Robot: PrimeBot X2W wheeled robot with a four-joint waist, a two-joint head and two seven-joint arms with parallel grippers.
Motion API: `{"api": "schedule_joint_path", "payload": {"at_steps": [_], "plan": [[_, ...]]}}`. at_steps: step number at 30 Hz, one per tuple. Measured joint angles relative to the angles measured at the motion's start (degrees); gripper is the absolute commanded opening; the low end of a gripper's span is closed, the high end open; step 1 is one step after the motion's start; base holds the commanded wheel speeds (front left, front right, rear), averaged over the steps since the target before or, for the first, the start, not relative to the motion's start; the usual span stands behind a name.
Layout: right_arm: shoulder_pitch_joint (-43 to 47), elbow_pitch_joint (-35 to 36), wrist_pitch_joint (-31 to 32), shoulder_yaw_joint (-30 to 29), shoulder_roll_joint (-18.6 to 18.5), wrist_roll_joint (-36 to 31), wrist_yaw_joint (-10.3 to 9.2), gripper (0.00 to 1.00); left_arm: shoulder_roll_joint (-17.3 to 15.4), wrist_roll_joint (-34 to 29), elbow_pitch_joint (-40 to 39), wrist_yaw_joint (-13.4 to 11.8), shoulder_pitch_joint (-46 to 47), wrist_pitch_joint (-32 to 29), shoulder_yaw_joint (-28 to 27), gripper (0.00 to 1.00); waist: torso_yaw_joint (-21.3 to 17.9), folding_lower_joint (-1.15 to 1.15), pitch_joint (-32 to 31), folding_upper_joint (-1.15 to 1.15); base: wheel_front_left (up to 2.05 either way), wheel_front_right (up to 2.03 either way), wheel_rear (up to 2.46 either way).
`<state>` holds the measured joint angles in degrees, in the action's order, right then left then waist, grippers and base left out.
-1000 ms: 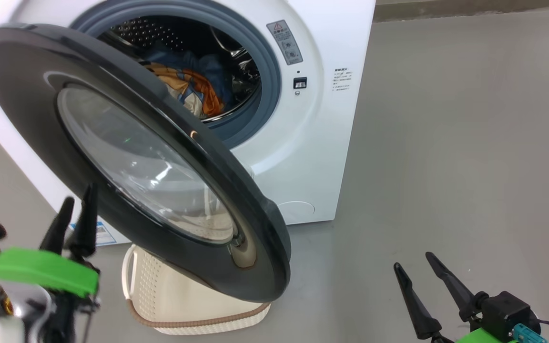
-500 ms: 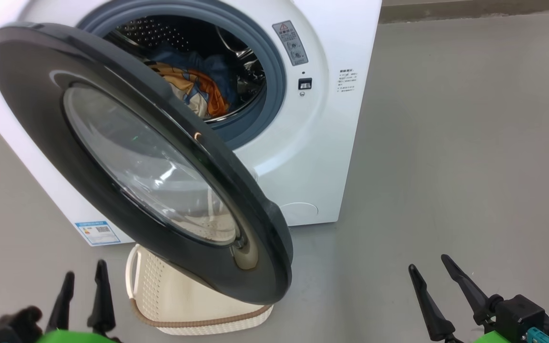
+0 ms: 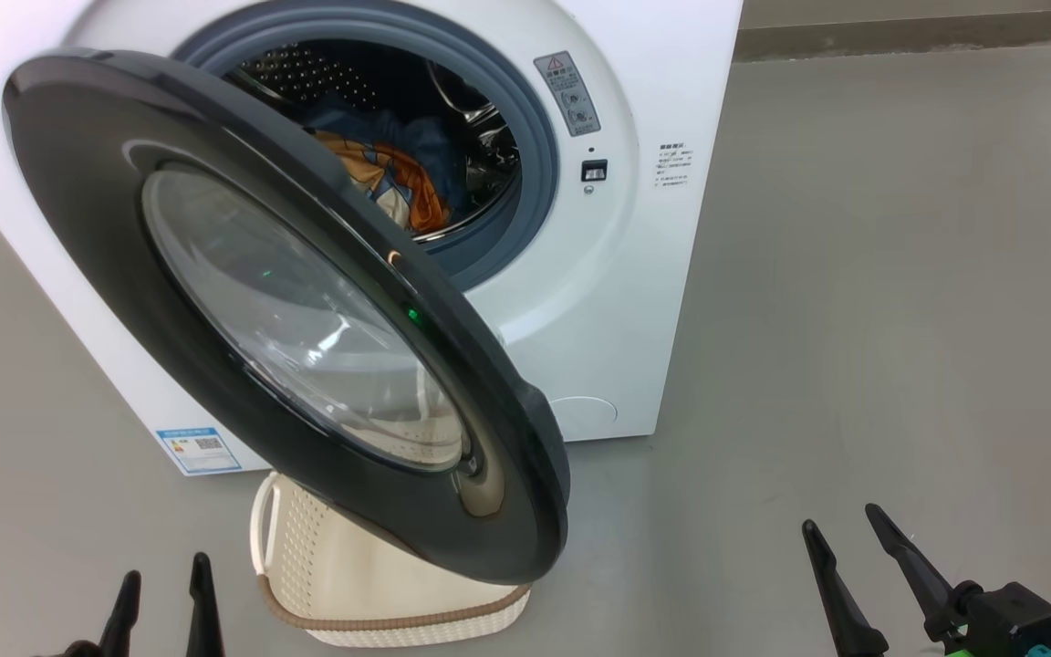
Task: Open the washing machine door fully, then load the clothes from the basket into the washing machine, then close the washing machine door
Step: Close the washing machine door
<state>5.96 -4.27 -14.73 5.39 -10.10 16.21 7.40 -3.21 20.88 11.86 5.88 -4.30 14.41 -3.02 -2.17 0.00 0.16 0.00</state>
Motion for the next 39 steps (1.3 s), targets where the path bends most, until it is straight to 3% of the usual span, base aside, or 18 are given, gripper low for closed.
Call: {"api": "schedule_joint_path", "payload": {"at_steps": [9,24,25,27,39], "plan": [[1.43,0.05,0.00,-1.36,1.19,0.00,0.00,1.00,0.53,-3.35,-6.20,0.97,-3.76,0.20,-0.21,1.00,0.34,0.00,-0.32,0.00,0.00,0.00,0.00],[1.51,-0.08,0.00,-1.98,1.31,0.00,0.00,1.00,0.60,-2.01,-7.20,1.31,-5.09,0.21,1.91,1.00,0.36,0.00,0.24,0.00,0.00,0.00,0.00],[1.51,-0.15,0.00,-1.96,1.31,0.01,0.00,0.73,0.60,-1.89,-7.21,1.45,-5.09,0.22,1.93,1.00,0.33,0.00,0.27,0.00,0.00,0.00,0.00],[1.51,-0.41,0.00,-1.87,1.30,0.01,0.00,0.00,0.60,-1.89,-7.23,1.45,-5.09,0.21,1.96,1.00,0.25,0.00,0.31,0.00,0.00,0.00,0.00],[1.09,-0.97,0.00,-1.16,1.24,0.04,0.00,0.00,0.60,-1.03,-7.53,1.45,-5.09,0.21,1.98,1.00,0.28,0.00,0.35,0.00,0.00,0.00,0.00]]}}
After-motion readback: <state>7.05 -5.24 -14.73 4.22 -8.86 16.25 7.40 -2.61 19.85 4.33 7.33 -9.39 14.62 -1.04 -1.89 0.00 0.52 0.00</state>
